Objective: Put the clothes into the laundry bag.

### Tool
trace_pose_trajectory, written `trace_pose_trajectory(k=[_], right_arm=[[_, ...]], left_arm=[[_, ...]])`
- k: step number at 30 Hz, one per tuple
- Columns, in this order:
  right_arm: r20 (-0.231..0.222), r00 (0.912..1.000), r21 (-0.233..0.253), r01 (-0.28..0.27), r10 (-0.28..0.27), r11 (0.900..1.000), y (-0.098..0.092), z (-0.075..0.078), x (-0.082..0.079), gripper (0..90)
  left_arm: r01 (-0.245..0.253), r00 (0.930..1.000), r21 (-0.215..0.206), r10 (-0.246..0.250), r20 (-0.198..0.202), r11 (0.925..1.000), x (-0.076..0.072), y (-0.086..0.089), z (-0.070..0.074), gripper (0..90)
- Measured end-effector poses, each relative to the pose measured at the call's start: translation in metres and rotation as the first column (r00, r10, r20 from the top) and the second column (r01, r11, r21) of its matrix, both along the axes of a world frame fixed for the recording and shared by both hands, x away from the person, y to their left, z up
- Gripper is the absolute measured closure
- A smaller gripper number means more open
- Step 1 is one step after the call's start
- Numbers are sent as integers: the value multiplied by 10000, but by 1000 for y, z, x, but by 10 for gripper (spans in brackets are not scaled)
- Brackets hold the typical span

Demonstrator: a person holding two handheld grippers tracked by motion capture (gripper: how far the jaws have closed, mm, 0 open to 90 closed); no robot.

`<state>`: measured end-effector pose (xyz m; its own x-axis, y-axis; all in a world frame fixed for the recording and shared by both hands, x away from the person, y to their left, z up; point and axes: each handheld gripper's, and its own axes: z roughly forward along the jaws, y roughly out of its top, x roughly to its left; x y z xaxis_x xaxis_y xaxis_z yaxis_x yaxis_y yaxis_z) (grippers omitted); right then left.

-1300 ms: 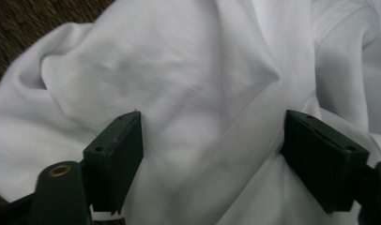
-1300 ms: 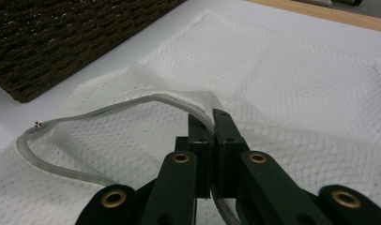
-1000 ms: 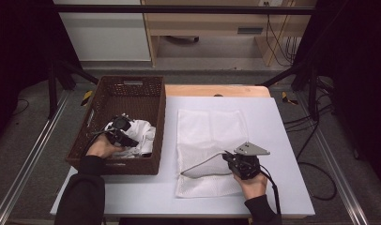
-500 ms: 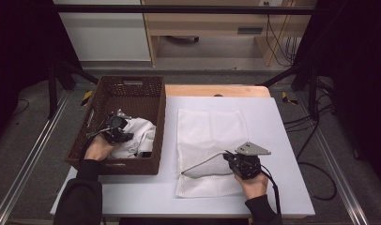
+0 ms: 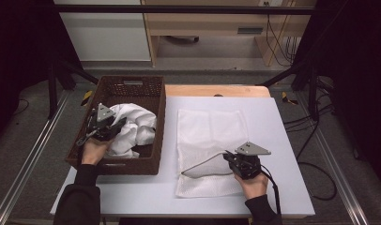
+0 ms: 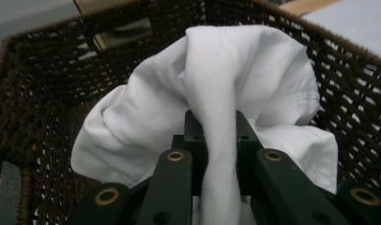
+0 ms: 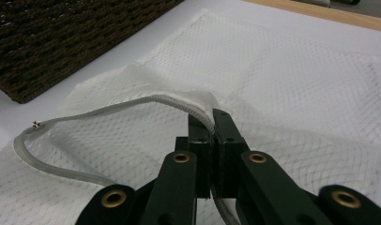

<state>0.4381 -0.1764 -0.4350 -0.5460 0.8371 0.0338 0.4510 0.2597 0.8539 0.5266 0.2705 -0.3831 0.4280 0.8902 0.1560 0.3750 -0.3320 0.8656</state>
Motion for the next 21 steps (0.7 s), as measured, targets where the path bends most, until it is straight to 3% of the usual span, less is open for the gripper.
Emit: trace_pose_trajectory(k=[6, 14, 21], right_arm=[[-60, 10000, 44, 7, -7, 10000, 0, 0, 0, 877], [-45, 10000, 68, -30, 30, 10000, 0, 1, 0, 878], [31, 10000, 37, -76, 76, 10000, 0, 1, 0, 878]], left_arm=[[-201, 9927, -705, 283, 1172, 9973, -9, 7, 8, 802], [-298, 9807, -893, 464, 1897, 9956, -13, 12, 19, 802], [-389, 9644, -1345, 725, 2543, 9901, -20, 13, 49, 801]])
